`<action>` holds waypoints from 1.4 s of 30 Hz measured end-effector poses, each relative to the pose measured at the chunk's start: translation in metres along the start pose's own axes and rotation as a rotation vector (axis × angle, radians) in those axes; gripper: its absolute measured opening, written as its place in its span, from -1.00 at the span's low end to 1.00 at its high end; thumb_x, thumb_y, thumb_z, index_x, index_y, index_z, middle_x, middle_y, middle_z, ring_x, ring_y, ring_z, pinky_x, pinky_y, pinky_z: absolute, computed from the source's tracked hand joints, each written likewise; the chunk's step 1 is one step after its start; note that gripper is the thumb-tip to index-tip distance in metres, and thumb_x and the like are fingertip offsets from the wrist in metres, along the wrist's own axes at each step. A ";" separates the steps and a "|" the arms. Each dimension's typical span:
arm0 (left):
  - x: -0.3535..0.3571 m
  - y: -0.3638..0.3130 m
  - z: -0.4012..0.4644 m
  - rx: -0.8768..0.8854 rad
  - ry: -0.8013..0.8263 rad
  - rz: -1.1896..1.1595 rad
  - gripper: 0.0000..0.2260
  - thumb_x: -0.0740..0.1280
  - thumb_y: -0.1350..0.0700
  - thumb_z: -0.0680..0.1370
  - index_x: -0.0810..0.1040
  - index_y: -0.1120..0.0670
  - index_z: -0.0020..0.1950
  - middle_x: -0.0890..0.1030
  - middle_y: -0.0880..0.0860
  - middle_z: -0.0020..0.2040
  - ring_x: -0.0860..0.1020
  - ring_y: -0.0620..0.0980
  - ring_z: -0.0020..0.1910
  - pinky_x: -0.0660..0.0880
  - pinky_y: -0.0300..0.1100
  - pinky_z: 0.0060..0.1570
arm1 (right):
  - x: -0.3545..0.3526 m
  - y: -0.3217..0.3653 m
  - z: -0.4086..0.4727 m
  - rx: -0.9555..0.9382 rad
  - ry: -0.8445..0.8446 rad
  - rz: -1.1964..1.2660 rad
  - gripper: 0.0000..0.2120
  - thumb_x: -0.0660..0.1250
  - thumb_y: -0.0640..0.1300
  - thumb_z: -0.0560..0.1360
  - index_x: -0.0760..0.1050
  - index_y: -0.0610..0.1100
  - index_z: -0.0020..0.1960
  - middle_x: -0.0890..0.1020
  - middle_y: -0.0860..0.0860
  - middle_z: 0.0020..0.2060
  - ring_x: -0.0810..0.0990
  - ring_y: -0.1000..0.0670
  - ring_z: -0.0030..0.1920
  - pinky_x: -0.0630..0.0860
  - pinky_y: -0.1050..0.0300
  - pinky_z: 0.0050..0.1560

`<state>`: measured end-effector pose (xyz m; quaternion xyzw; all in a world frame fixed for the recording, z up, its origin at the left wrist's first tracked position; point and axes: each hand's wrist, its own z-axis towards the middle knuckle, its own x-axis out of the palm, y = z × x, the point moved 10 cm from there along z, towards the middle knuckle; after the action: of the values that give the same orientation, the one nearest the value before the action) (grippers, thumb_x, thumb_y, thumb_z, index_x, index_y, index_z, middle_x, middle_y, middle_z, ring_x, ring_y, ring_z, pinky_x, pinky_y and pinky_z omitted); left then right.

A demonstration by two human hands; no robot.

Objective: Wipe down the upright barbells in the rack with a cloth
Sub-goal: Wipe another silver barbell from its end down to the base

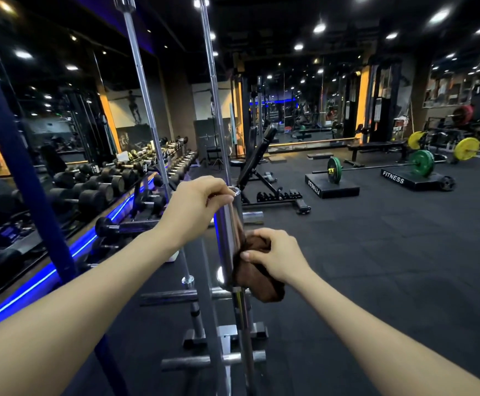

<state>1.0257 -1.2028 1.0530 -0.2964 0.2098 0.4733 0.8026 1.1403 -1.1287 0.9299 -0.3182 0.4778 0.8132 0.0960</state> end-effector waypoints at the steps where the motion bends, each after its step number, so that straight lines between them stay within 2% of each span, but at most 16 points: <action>1: -0.001 -0.003 0.000 0.015 -0.003 -0.012 -0.95 0.40 0.22 0.50 0.65 0.17 -0.08 0.67 0.06 -0.09 0.59 -0.02 -0.08 0.45 -0.23 -0.04 | -0.001 -0.001 0.000 -0.001 0.005 -0.015 -0.60 0.54 -0.06 0.34 0.60 -0.04 0.16 0.64 -0.03 0.10 0.55 -0.03 0.16 0.37 0.24 0.09; 4: 0.000 -0.006 -0.005 0.045 0.031 -0.048 -0.95 0.40 0.25 0.49 0.65 0.20 -0.08 0.67 0.06 -0.10 0.56 -0.16 -0.11 0.43 -0.38 -0.07 | -0.020 0.020 0.001 -0.059 -0.052 -0.011 -0.61 0.55 -0.05 0.31 0.61 -0.03 0.13 0.65 -0.01 0.08 0.56 0.00 0.13 0.34 0.29 0.01; 7: -0.001 0.000 -0.008 0.042 0.039 -0.102 -0.95 0.39 0.25 0.50 0.63 0.21 -0.08 0.65 -0.07 -0.09 0.55 -0.33 -0.07 0.41 -0.48 -0.03 | -0.054 0.053 0.010 -0.132 -0.185 0.068 -0.56 0.55 -0.04 0.31 0.56 -0.02 0.16 0.61 0.09 0.04 0.53 0.08 0.07 0.32 0.33 0.00; 9: 0.002 0.005 -0.008 0.034 0.043 -0.112 -0.95 0.38 0.24 0.51 0.63 0.19 -0.08 0.65 -0.09 -0.09 0.56 -0.29 -0.06 0.41 -0.46 -0.03 | -0.059 0.057 0.015 -0.133 -0.192 0.143 -0.56 0.55 -0.07 0.33 0.51 -0.05 0.16 0.55 0.14 -0.04 0.47 0.14 0.00 0.31 0.35 -0.05; 11: 0.002 0.011 -0.007 0.020 0.033 -0.112 -0.94 0.37 0.24 0.51 0.64 0.18 -0.05 0.65 -0.06 -0.10 0.56 -0.23 -0.09 0.42 -0.44 -0.08 | -0.044 0.045 0.014 -0.111 -0.125 0.173 -0.61 0.55 -0.11 0.33 0.50 -0.05 0.10 0.57 0.13 -0.06 0.50 0.13 -0.01 0.40 0.25 0.04; 13: 0.002 0.013 -0.005 0.024 0.027 -0.125 -0.93 0.37 0.25 0.52 0.64 0.19 -0.04 0.64 -0.07 -0.09 0.57 -0.19 -0.09 0.44 -0.41 -0.08 | -0.018 0.019 0.011 -0.050 -0.021 0.098 -0.62 0.55 -0.12 0.32 0.54 -0.05 0.09 0.62 0.05 0.01 0.54 0.08 0.04 0.43 0.20 0.11; 15: 0.004 0.013 -0.003 0.023 0.044 -0.139 -0.94 0.37 0.25 0.52 0.63 0.19 -0.05 0.64 -0.07 -0.08 0.58 -0.15 -0.05 0.47 -0.37 -0.03 | -0.002 -0.002 0.007 0.020 0.053 0.045 -0.60 0.56 -0.10 0.32 0.56 -0.04 0.12 0.62 -0.01 0.08 0.55 0.01 0.11 0.41 0.22 0.08; 20: 0.003 0.005 -0.005 0.009 0.075 -0.127 -0.93 0.36 0.27 0.52 0.62 0.23 -0.04 0.64 -0.08 -0.08 0.60 -0.10 -0.03 0.49 -0.30 0.02 | 0.001 -0.007 0.006 0.023 0.078 0.016 -0.56 0.55 -0.06 0.34 0.55 -0.05 0.18 0.60 -0.06 0.13 0.53 -0.05 0.16 0.43 0.15 0.17; 23: -0.002 -0.006 -0.004 -0.005 0.098 -0.037 -0.92 0.37 0.22 0.53 0.63 0.22 -0.06 0.64 0.03 -0.11 0.58 0.02 -0.09 0.47 -0.21 -0.05 | 0.004 -0.012 0.002 0.034 0.061 0.049 -0.55 0.54 -0.07 0.35 0.55 -0.04 0.21 0.60 -0.04 0.15 0.53 -0.04 0.18 0.43 0.13 0.21; 26: 0.000 -0.017 0.006 -0.054 0.146 0.206 -0.80 0.31 0.06 0.57 0.63 0.17 -0.07 0.61 0.06 -0.19 0.53 0.07 -0.16 0.43 -0.13 -0.13 | 0.005 -0.018 0.002 0.030 0.042 0.060 -0.55 0.53 -0.07 0.35 0.56 -0.04 0.21 0.62 -0.02 0.12 0.55 -0.02 0.16 0.44 0.15 0.17; 30: 0.010 -0.025 0.008 -0.109 0.109 0.458 -0.75 0.24 0.00 0.60 0.64 0.10 0.09 0.62 0.05 0.05 0.52 0.15 0.08 0.34 -0.10 -0.08 | 0.005 -0.026 0.002 0.049 0.011 0.075 -0.53 0.53 -0.08 0.35 0.55 -0.04 0.24 0.62 0.00 0.13 0.55 -0.01 0.16 0.41 0.23 0.12; 32: 0.007 -0.023 0.004 -0.106 0.047 0.405 -0.78 0.27 0.03 0.59 0.65 0.11 0.06 0.63 0.05 0.03 0.52 0.14 0.08 0.30 -0.12 -0.12 | 0.003 -0.022 0.001 0.040 -0.005 0.085 -0.53 0.55 -0.08 0.33 0.57 -0.04 0.22 0.62 0.00 0.13 0.55 0.01 0.16 0.39 0.27 0.09; 35: -0.003 -0.014 0.000 -0.045 -0.002 0.203 -0.87 0.37 0.12 0.53 0.67 0.15 -0.04 0.65 0.06 -0.08 0.57 0.10 -0.03 0.44 -0.09 -0.06 | -0.018 0.005 0.008 -0.025 -0.076 0.102 -0.54 0.58 -0.07 0.28 0.60 -0.04 0.16 0.63 -0.01 0.09 0.57 0.02 0.12 0.37 0.31 0.05; 36: -0.005 -0.010 -0.001 -0.023 0.003 0.126 -0.90 0.39 0.17 0.51 0.67 0.17 -0.07 0.66 0.06 -0.11 0.58 0.06 -0.06 0.45 -0.12 -0.03 | -0.032 0.021 0.012 -0.062 -0.116 0.111 -0.53 0.58 -0.07 0.28 0.59 -0.05 0.17 0.63 -0.01 0.10 0.56 0.03 0.12 0.36 0.31 0.06; 39: -0.003 -0.005 -0.007 0.034 0.035 -0.027 -0.93 0.39 0.24 0.49 0.66 0.19 -0.08 0.64 0.01 -0.14 0.54 -0.21 -0.13 0.40 -0.41 -0.06 | -0.069 0.069 0.020 -0.175 -0.204 0.088 -0.50 0.57 -0.03 0.30 0.57 -0.05 0.21 0.62 0.03 0.10 0.54 0.07 0.10 0.32 0.34 0.05; 42: -0.001 0.003 -0.008 0.046 0.019 -0.069 -0.87 0.35 0.16 0.49 0.65 0.18 -0.06 0.63 -0.02 -0.14 0.53 -0.23 -0.13 0.40 -0.44 -0.07 | -0.064 0.075 0.022 -0.200 -0.184 0.105 -0.57 0.54 -0.03 0.34 0.58 -0.04 0.18 0.63 0.07 0.05 0.53 0.11 0.05 0.37 0.30 0.10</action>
<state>1.0216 -1.2077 1.0472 -0.2894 0.2177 0.4377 0.8230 1.1461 -1.1403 1.0303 -0.2251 0.3994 0.8864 0.0643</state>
